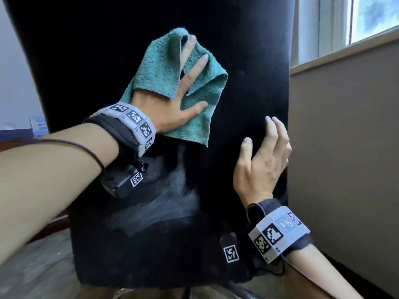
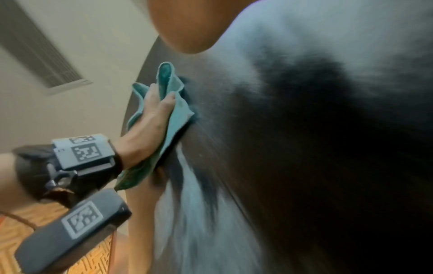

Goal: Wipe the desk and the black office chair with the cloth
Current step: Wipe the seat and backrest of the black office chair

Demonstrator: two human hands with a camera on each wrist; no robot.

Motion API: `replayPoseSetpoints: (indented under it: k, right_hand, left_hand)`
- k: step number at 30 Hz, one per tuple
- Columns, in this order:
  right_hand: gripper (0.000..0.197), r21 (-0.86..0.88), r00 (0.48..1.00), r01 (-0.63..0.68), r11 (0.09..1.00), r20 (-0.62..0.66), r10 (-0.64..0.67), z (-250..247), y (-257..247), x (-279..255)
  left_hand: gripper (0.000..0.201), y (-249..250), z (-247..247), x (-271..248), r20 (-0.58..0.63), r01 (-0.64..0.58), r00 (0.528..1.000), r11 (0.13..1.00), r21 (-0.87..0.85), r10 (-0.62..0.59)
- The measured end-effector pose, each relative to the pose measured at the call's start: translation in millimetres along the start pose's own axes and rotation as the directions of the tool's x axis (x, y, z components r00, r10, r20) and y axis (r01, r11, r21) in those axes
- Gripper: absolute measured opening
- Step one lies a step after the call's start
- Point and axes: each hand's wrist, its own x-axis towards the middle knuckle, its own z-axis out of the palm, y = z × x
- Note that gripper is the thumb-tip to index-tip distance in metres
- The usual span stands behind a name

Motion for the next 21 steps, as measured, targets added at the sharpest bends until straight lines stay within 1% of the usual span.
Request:
replayPoseSetpoints:
  k: [1, 2, 3, 4, 5, 6, 7, 8, 9, 10, 11, 12, 13, 14, 15, 16, 17, 18, 19, 21]
  right_hand:
    - [0.052, 0.025, 0.999, 0.043, 0.999, -0.03, -0.042, 4, -10, 16]
    - [0.051, 0.054, 0.996, 0.059, 0.997, -0.065, -0.056, 6, -19, 32]
    - [0.051, 0.081, 0.994, 0.057, 0.995, -0.094, -0.049, 8, -27, 45]
    - [0.05, 0.091, 0.993, 0.054, 0.994, -0.106, -0.044, 9, -35, 54]
    - [0.048, 0.076, 0.993, 0.069, 0.995, -0.096, -0.062, 10, -41, 58]
    - [0.046, 0.051, 0.992, 0.114, 0.992, -0.067, -0.11, 11, -45, 58]
    - [0.042, 0.047, 0.983, 0.184, 0.982, -0.03, -0.183, 10, -48, 55]
    - [0.035, 0.075, 0.965, 0.262, 0.962, 0.007, -0.263, 8, -50, 52]
    - [0.027, 0.134, 0.942, 0.325, 0.936, 0.047, -0.334, 4, -52, 49]
    - [0.019, 0.211, 0.913, 0.37, 0.905, 0.097, -0.396, -1, -52, 46]
    - [0.015, 0.281, 0.881, 0.399, 0.873, 0.149, -0.45, -6, -53, 44]
    - [0.014, 0.331, 0.852, 0.409, 0.851, 0.197, -0.486, -10, -54, 41]
    - [0.015, 0.36, 0.831, 0.399, 0.844, 0.247, -0.498, -12, -56, 39]
    - [0.017, 0.377, 0.823, 0.361, 0.853, 0.302, -0.481, -11, -57, 35]
    - [0.02, 0.384, 0.825, 0.29, 0.877, 0.364, -0.432, -8, -58, 32]
    - [0.023, 0.381, 0.829, 0.204, 0.902, 0.423, -0.366, -5, -58, 28]
    - [0.026, 0.362, 0.832, 0.137, 0.922, 0.463, -0.306, -1, -57, 26]
    - [0.029, 0.336, 0.835, 0.112, 0.935, 0.479, -0.272, 1, -56, 24]
    - [0.034, 0.296, 0.838, 0.14, 0.945, 0.473, -0.273, 2, -55, 22]
    - [0.044, 0.181, 0.822, 0.29, 0.94, 0.456, -0.342, 4, -54, 18]
  left_hand:
    - [0.079, 4, 3, 0, -0.03, 0.016, 0.999, 1.0, -0.02, -0.017]
    - [0.077, 13, 11, -8, -0.051, 0.007, 0.999, 0.999, -0.049, -0.009]
    - [0.076, 24, 22, -22, -0.049, -0.042, 0.998, 0.995, -0.092, 0.037]
    - [0.075, 36, 31, -40, -0.029, -0.136, 0.991, 0.982, -0.131, 0.133]
    - [0.074, 45, 38, -57, 0.007, -0.253, 0.966, 0.955, -0.153, 0.257]
    - [0.073, 47, 42, -70, 0.06, -0.345, 0.931, 0.921, -0.178, 0.36]
    - [0.072, 45, 42, -77, 0.119, -0.375, 0.907, 0.902, -0.214, 0.405]
    - [0.071, 42, 41, -77, 0.166, -0.369, 0.895, 0.897, -0.245, 0.414]
    - [0.07, 38, 39, -75, 0.178, -0.352, 0.896, 0.895, -0.272, 0.407]
    - [0.07, 38, 37, -74, 0.15, -0.32, 0.915, 0.901, -0.292, 0.374]
    - [0.068, 38, 33, -70, 0.113, -0.261, 0.944, 0.912, -0.318, 0.309]
    - [0.064, 37, 30, -67, 0.086, -0.191, 0.966, 0.895, -0.403, 0.245]
    - [0.06, 37, 28, -66, 0.056, -0.124, 0.982, 0.841, -0.527, 0.18]
    - [0.057, 37, 26, -64, 0.015, -0.094, 0.991, 0.767, -0.634, 0.134]
    - [0.056, 37, 23, -63, -0.004, -0.061, 0.996, 0.681, -0.73, 0.085]
    - [0.056, 37, 20, -61, -0.035, -0.049, 0.999, 0.629, -0.776, 0.034]
    - [0.056, 37, 16, -59, -0.082, -0.06, 0.997, 0.62, -0.782, -0.007]
    - [0.057, 36, 14, -58, -0.144, -0.093, 0.989, 0.648, -0.756, -0.026]
    - [0.059, 34, 12, -56, -0.192, -0.117, 0.981, 0.681, -0.722, -0.035]
    - [0.065, 24, 12, -55, -0.249, -0.143, 0.968, 0.738, -0.659, -0.035]
